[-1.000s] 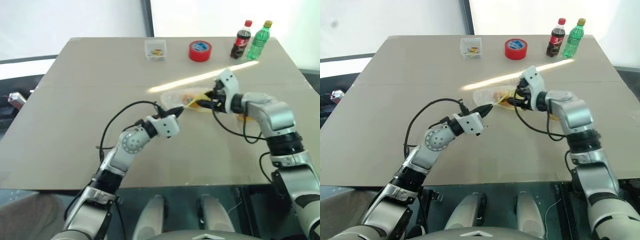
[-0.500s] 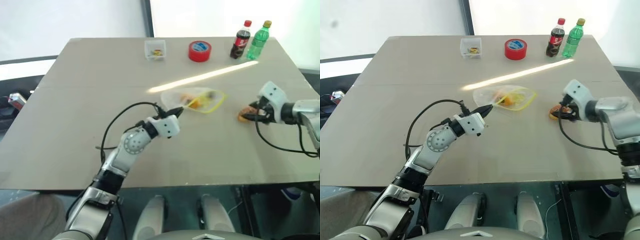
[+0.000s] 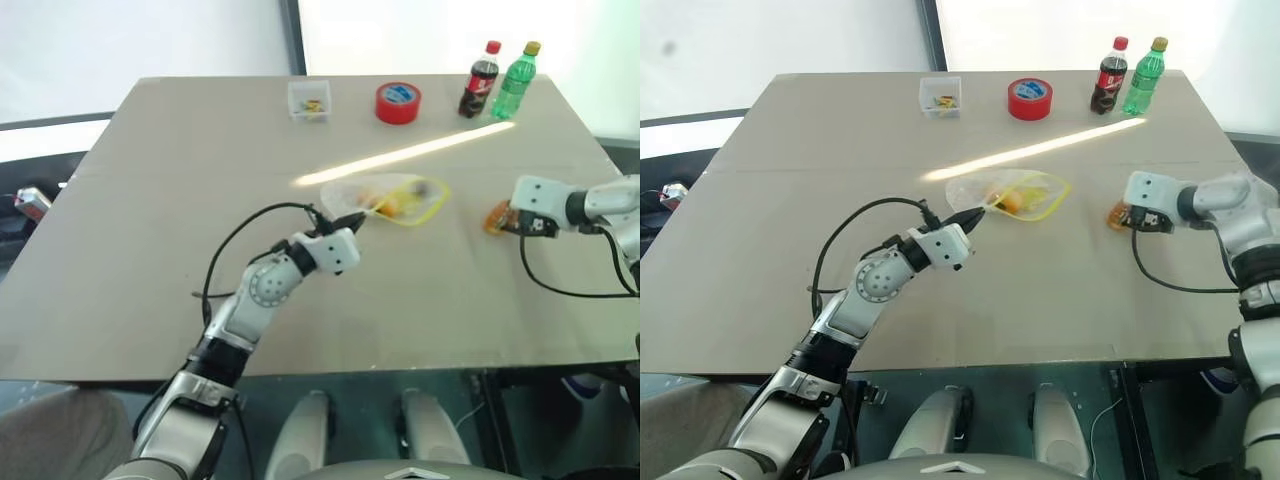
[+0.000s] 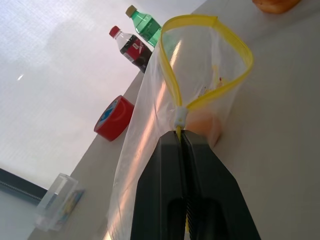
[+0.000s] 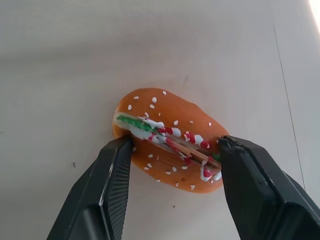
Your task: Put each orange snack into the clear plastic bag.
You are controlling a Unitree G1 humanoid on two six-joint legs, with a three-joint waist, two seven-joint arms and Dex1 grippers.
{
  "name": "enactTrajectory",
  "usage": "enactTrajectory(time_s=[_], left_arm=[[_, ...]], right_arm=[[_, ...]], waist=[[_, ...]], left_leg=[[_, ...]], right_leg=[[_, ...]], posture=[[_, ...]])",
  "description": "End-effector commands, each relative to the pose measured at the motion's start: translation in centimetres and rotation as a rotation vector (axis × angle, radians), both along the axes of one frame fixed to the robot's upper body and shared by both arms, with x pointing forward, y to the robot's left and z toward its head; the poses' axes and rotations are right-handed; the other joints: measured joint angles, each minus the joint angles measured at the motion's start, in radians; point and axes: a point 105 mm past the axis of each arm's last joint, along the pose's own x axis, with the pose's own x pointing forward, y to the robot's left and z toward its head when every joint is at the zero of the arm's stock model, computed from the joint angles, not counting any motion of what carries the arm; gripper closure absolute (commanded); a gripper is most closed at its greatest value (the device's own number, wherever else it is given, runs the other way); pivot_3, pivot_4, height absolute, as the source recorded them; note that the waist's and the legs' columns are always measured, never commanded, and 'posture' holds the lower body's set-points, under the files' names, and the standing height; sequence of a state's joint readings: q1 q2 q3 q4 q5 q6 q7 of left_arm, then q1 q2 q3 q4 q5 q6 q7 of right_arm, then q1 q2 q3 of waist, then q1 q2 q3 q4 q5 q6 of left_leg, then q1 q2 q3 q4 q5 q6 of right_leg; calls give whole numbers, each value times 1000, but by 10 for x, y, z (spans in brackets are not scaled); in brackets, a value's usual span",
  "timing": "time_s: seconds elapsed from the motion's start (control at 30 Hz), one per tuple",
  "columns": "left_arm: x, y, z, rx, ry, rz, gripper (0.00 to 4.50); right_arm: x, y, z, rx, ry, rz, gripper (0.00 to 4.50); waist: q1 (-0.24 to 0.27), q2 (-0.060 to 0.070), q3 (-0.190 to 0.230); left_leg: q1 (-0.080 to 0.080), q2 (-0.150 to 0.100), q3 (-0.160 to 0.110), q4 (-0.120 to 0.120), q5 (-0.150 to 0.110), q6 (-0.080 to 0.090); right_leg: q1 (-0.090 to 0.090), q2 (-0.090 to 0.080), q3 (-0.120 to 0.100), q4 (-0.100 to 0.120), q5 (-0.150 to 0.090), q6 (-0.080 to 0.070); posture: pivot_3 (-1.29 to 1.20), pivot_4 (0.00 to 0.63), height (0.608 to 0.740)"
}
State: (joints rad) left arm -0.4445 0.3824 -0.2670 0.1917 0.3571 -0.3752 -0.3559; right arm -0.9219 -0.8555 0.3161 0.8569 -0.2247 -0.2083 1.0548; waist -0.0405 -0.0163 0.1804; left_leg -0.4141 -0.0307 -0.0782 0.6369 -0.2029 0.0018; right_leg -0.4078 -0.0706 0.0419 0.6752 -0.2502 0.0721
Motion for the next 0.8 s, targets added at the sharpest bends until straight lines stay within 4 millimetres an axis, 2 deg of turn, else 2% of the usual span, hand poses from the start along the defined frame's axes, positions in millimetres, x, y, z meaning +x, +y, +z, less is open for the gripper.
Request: enactTrajectory(time_s=[0.03, 0.1, 0.2, 0.27, 0.4, 0.47, 0.6, 0.7, 0.8], left_arm=[[-3, 1, 9, -20, -41, 8, 4500], [-3, 2, 10, -20, -43, 16, 4500], [-3, 5, 9, -20, -43, 27, 4500], [-3, 5, 9, -20, -42, 29, 4500], [-4, 4, 8, -20, -41, 26, 4500], [-3, 4, 9, -21, -43, 25, 4500], [-3, 3, 9, -21, -45, 22, 4500], [-3, 2, 10, -21, -45, 18, 4500], [-3, 0, 9, -26, -42, 15, 4500]], right_arm=[[0, -1, -8, -17, 31, 13, 2087], [0, -1, -10, -19, 42, 18, 2465], [1, 0, -12, -22, 50, 17, 3871], [1, -1, -13, -22, 53, 12, 4453], [3, 2, -5, -17, 29, 26, 4453], [4, 11, 5, 42, 23, 47, 4453], [-10, 50, 27, 210, 71, 186, 4453], [-29, 89, 46, 339, 105, 309, 4453], [-41, 114, 57, 426, 111, 359, 4453]], waist=[[0, 0, 0], [-1, 0, 0], [-1, 0, 0], [-1, 0, 0], [-1, 0, 0], [-1, 0, 0], [-5, 1, 0], [2, 1, 1], [3, 1, 1]], left_leg=[[0, 0, 0, 0, 0, 0], [2, 0, 0, 0, 0, 0], [3, 0, 0, 0, 0, 0], [4, 0, 0, 0, 0, 0], [8, 0, 0, 0, 0, 0], [13, 0, 0, -1, 0, 0], [14, 1, -2, -3, 0, 0], [13, 1, -6, -3, 0, 0], [10, 1, -8, -3, 0, 0]], right_leg=[[1, 0, 0, 0, 0, 0], [2, 0, 0, -1, 0, 0], [4, 0, 0, -1, 0, 0], [4, 0, 0, -1, 0, 0], [10, 0, 0, -3, 0, 0], [15, 0, 0, -4, 0, 0], [15, 1, 0, -4, 0, 0], [15, 0, -1, -4, 0, 0], [12, 0, -1, -5, 0, 0]], posture=[[0, 150, 740], [0, 150, 740], [0, 150, 740], [0, 150, 740], [0, 150, 740], [0, 150, 740], [0, 150, 740], [0, 150, 740], [0, 150, 740]])
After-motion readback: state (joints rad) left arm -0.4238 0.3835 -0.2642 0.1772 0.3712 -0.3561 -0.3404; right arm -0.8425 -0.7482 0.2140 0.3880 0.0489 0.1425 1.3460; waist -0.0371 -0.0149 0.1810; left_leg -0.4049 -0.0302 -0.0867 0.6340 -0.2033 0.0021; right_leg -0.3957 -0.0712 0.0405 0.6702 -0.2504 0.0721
